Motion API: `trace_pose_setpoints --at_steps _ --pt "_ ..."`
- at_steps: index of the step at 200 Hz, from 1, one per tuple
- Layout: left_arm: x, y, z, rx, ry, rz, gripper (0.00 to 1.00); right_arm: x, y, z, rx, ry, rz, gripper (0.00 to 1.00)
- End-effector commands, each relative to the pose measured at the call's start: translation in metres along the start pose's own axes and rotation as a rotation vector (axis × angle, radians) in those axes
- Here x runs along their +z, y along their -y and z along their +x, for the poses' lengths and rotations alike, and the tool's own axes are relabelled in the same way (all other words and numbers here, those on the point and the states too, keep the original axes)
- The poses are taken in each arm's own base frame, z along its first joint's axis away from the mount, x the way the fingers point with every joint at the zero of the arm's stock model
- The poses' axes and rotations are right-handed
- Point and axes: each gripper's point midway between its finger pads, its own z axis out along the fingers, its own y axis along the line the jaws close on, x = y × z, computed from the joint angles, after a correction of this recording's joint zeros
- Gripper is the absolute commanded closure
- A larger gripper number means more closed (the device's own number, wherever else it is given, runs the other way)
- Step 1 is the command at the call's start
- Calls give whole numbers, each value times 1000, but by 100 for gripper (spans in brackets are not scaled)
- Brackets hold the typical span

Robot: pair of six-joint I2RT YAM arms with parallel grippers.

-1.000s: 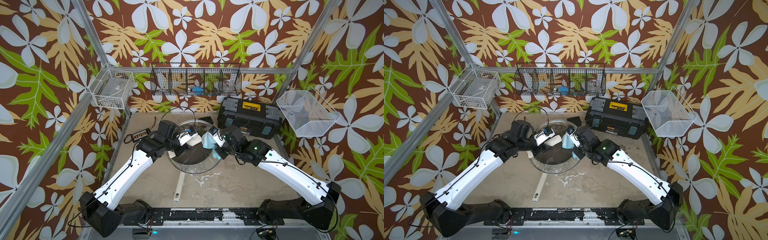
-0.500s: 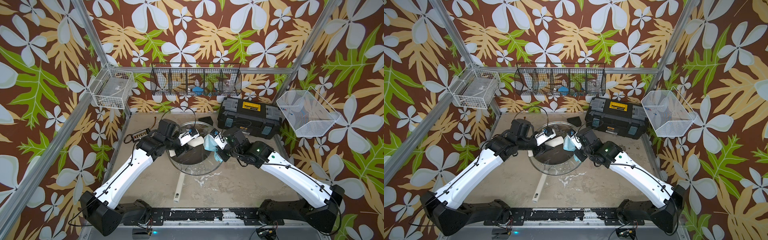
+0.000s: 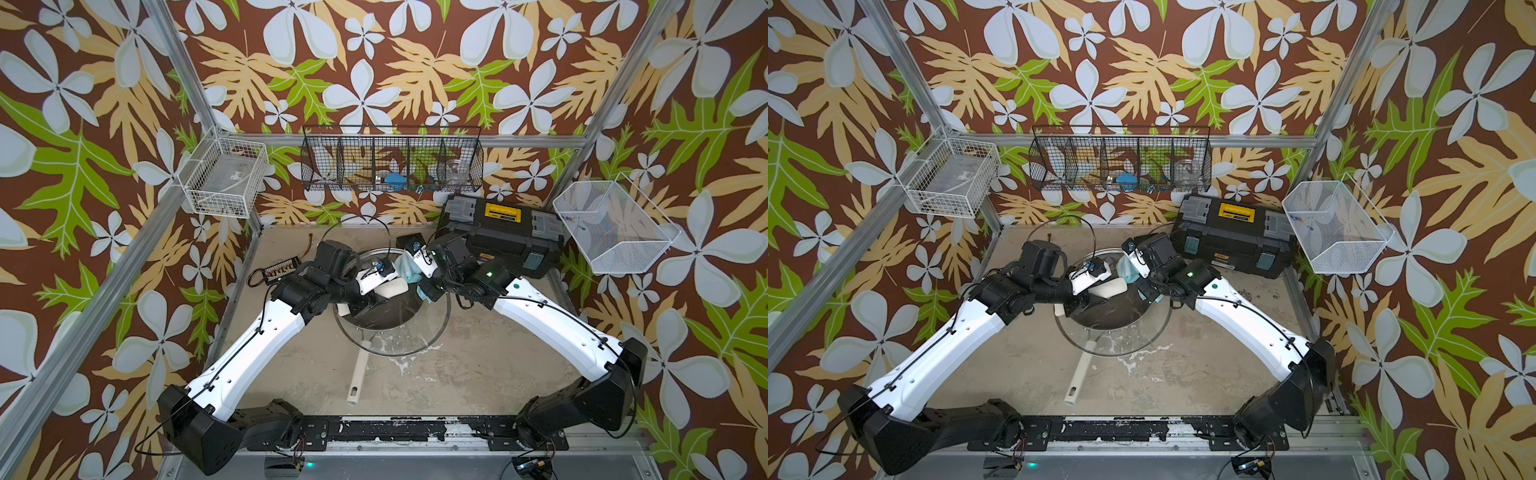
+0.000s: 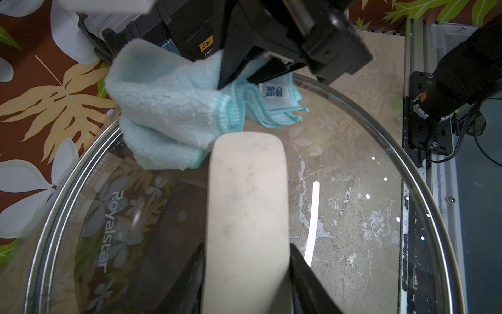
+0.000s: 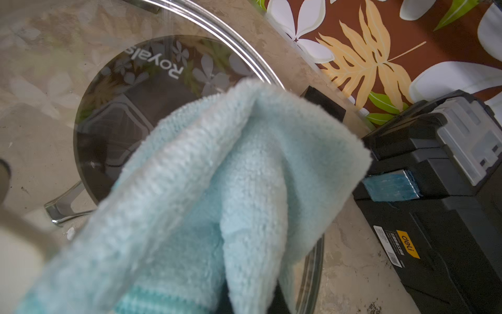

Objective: Wipe the pot lid with a cloth
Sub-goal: Wipe the pot lid.

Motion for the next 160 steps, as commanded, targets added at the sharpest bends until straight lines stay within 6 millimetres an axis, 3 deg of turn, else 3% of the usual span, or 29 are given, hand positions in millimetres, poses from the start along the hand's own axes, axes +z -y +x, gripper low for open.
trace_pose_setpoints --at_steps 1,36,59,160 --pt "-13 -1 -51 124 208 -3 100 9 2 -13 -25 13 -7 100" --pt "-14 -4 -50 129 202 -23 100 17 6 -27 -52 8 -1 100" --pt "-15 -7 -50 132 203 -46 100 12 6 -26 -58 -1 -5 100" --pt "-29 -20 -65 144 269 -149 100 -46 -9 42 -6 -7 -66 100"
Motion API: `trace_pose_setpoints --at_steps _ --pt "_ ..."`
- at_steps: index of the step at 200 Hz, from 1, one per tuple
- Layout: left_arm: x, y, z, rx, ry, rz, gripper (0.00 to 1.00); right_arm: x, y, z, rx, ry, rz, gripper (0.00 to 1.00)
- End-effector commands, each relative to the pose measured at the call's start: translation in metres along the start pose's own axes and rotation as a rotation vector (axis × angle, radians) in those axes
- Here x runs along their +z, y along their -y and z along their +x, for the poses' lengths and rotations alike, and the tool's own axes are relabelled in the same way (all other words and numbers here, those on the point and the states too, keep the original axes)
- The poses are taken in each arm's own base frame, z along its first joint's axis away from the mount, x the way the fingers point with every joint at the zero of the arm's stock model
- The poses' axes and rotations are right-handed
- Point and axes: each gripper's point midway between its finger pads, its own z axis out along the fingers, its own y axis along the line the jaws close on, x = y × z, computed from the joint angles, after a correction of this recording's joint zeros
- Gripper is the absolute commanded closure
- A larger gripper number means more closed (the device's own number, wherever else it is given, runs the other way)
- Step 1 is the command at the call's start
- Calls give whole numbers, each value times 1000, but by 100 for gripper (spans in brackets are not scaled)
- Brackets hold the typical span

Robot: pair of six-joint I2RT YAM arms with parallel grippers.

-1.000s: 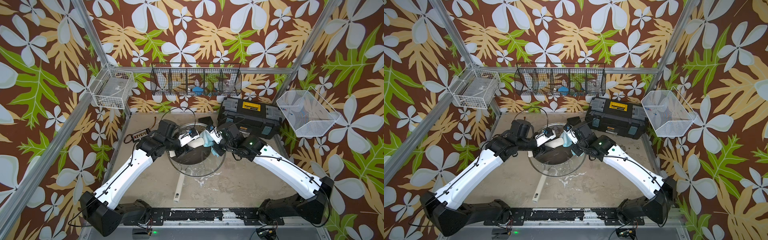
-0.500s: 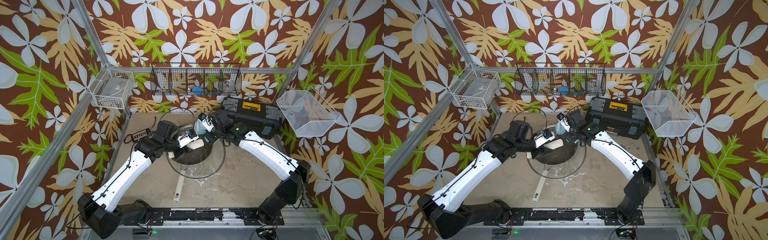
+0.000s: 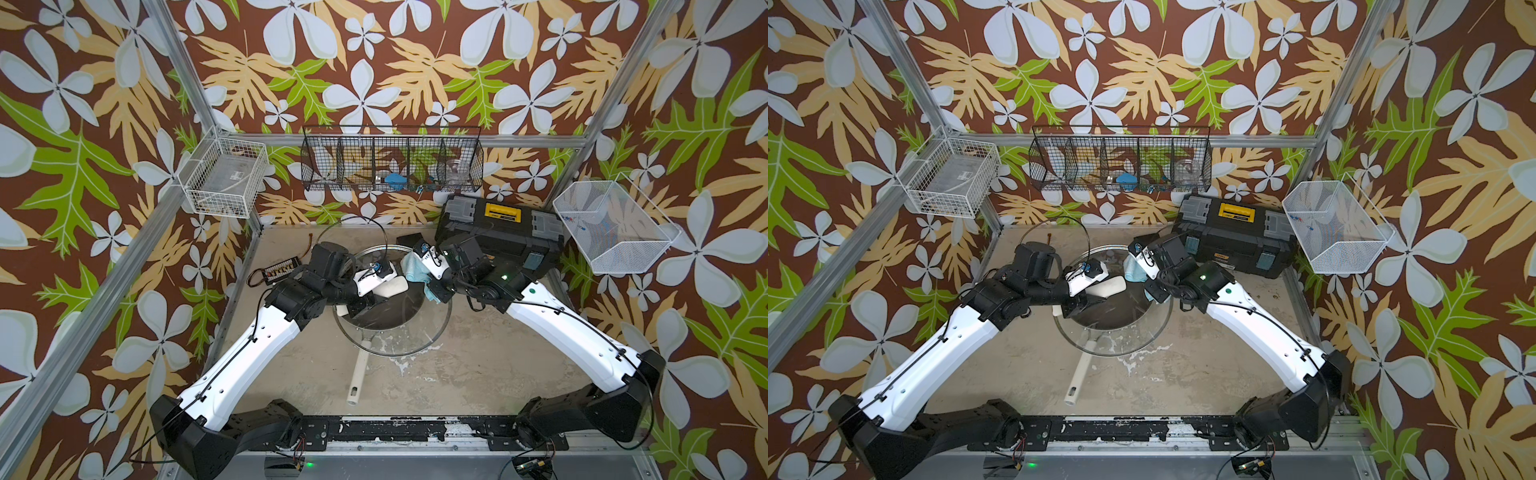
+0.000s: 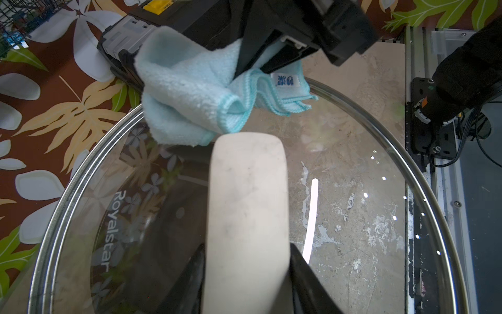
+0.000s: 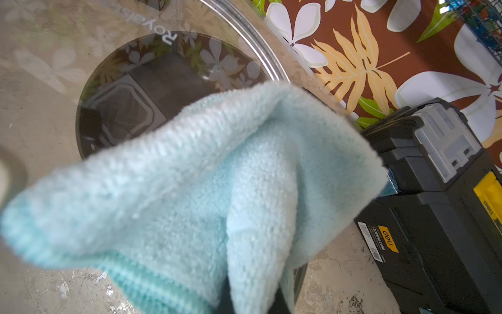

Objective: Wipe the pot lid with a cloth
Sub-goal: Wipe the pot lid.

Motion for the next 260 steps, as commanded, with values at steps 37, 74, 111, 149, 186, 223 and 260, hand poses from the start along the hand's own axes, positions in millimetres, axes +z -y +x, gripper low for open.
trace_pose_setpoints --at_steps 37,74,111,149,186,223,260 --pt "-14 -22 -61 109 237 -100 100 -24 -20 37 64 -20 -81 100" --pt "-13 -20 -63 113 240 -85 100 -32 -25 38 68 4 -109 100" --pt "-9 -17 -61 116 235 -54 100 -32 -23 25 46 20 -112 100" --pt "-6 -5 -59 151 237 10 100 -24 -16 10 10 13 -92 100" --pt "-7 4 -60 173 241 68 100 -11 -11 -2 -8 -2 -90 100" --pt "-10 14 -60 206 244 111 100 -1 -1 -13 -13 -4 -86 100" --pt "-16 24 -61 251 262 154 100 5 15 -21 -40 -8 -88 100"
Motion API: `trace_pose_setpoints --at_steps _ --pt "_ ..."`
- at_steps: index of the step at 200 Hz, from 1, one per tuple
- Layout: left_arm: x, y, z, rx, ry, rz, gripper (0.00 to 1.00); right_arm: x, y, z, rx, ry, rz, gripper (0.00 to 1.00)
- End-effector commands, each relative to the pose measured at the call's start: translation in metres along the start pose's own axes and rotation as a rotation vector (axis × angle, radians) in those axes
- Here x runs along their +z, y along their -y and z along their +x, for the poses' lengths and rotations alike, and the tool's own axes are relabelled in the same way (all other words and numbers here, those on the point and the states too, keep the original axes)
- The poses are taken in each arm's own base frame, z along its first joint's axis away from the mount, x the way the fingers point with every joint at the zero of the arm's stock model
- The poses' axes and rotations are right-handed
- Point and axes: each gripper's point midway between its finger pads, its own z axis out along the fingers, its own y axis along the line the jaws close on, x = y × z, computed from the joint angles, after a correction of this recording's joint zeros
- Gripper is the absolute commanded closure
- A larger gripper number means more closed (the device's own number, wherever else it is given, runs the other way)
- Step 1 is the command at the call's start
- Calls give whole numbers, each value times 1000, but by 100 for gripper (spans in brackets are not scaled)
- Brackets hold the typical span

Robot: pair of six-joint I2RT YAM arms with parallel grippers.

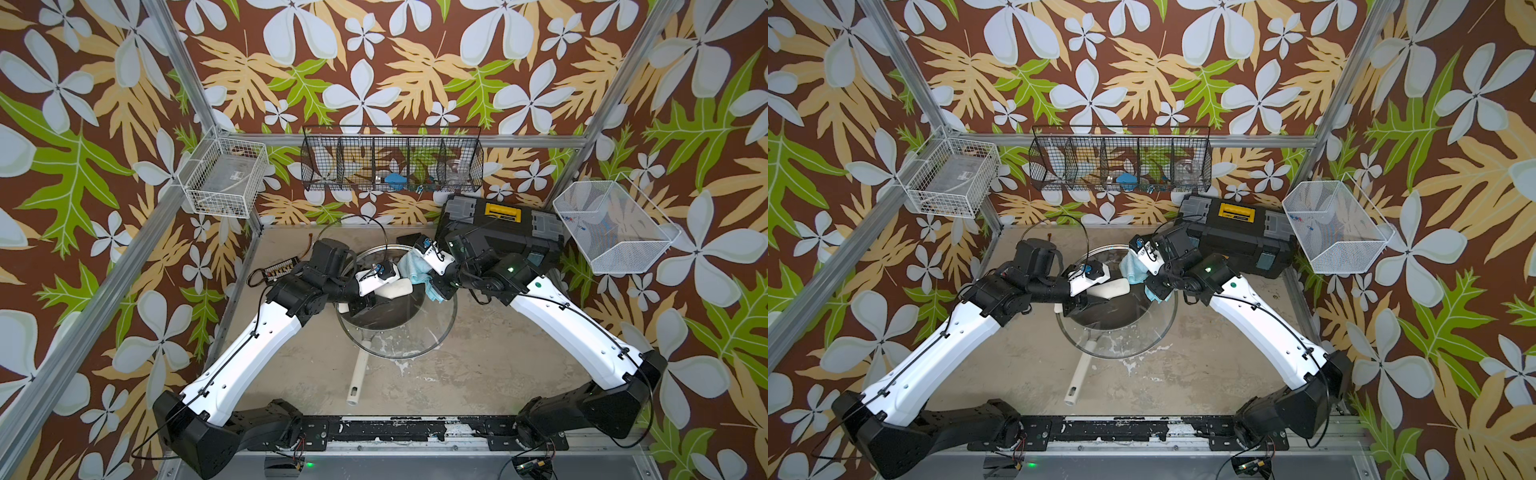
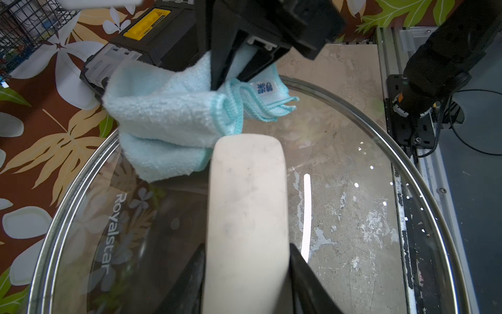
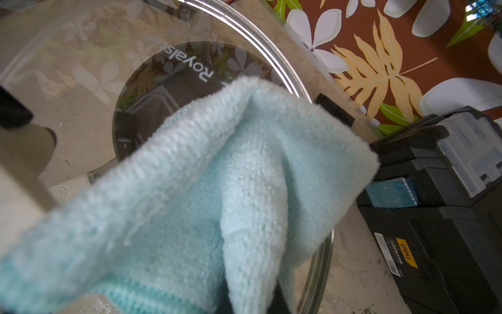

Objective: Wipe the pot lid with a cloth
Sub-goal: Wipe the pot lid.

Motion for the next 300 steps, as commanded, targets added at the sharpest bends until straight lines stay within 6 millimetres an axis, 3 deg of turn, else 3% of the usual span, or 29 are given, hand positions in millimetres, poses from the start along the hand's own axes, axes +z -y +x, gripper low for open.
trace_pose_setpoints --at_steps 1,56,130,245,273,300 --pt "-14 6 -49 165 206 35 100 2 5 0 -43 -19 -14 100" --pt "-10 9 -46 219 198 54 100 5 2 -10 -177 -54 -77 100" --pt "7 5 -44 235 195 118 100 16 -7 -16 -218 -74 -142 100" --pt "7 4 -55 257 239 121 100 26 -60 -65 -308 -18 -227 100" --pt "5 5 -55 262 246 111 100 25 -69 -69 -313 0 -262 100" --pt "4 5 -54 262 244 107 100 31 -65 -61 -316 -40 -234 100"
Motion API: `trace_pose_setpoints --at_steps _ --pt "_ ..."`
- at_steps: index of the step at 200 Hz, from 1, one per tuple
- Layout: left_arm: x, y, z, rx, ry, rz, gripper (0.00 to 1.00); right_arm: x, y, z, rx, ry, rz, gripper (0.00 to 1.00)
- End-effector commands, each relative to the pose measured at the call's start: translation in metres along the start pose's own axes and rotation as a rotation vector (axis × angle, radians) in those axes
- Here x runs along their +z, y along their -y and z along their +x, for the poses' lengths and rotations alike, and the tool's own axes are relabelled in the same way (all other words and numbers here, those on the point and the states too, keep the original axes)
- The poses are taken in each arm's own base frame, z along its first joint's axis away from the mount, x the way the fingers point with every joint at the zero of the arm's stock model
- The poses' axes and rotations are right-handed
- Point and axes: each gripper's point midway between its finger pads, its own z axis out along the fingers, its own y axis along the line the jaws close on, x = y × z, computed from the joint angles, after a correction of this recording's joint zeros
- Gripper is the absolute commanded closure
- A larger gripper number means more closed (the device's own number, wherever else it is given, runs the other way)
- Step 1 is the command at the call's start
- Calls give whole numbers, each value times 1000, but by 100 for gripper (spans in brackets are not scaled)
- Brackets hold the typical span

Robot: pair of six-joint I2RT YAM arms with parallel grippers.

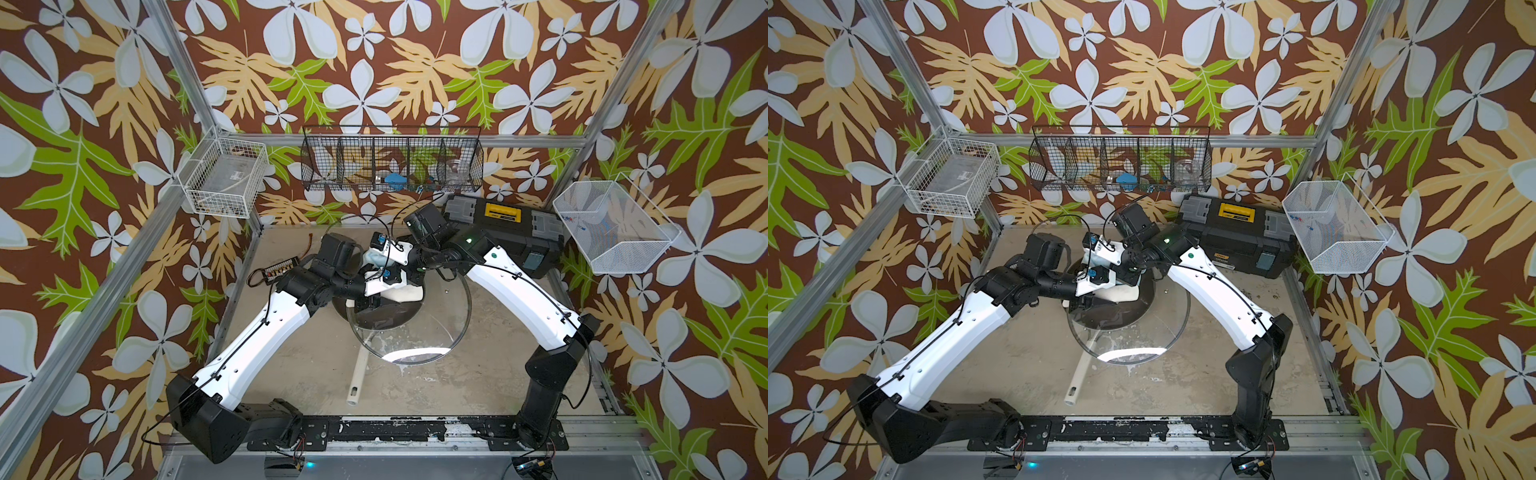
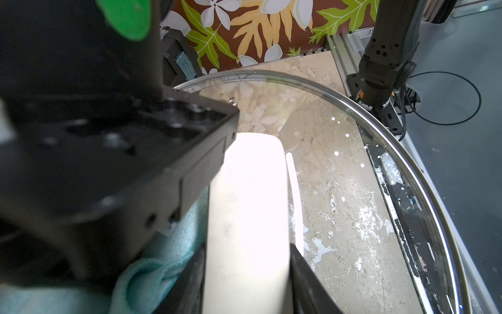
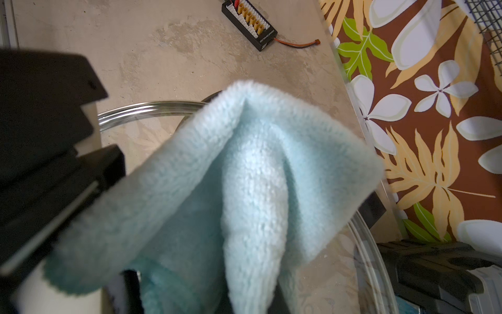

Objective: Wipe the pot lid with a cloth
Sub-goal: Wipe the pot lid.

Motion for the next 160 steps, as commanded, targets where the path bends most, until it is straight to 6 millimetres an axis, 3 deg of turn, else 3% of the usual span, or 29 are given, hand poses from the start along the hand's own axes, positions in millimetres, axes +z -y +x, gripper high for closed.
trace_pose_setpoints --at_steps 1,37,84,123,160 --pt "-8 -8 -40 123 156 -30 100 5 -3 10 8 -45 -9 100" --pt "-10 -8 -38 125 148 -45 100 1 9 31 29 -97 36 100" --pt "-11 -6 -32 128 128 -62 100 -22 34 65 112 -99 83 100" --pt "-13 -7 -30 133 116 -76 100 -39 34 88 131 -83 113 100" --pt "-16 -6 -32 139 119 -86 100 -45 32 93 134 -68 117 100"
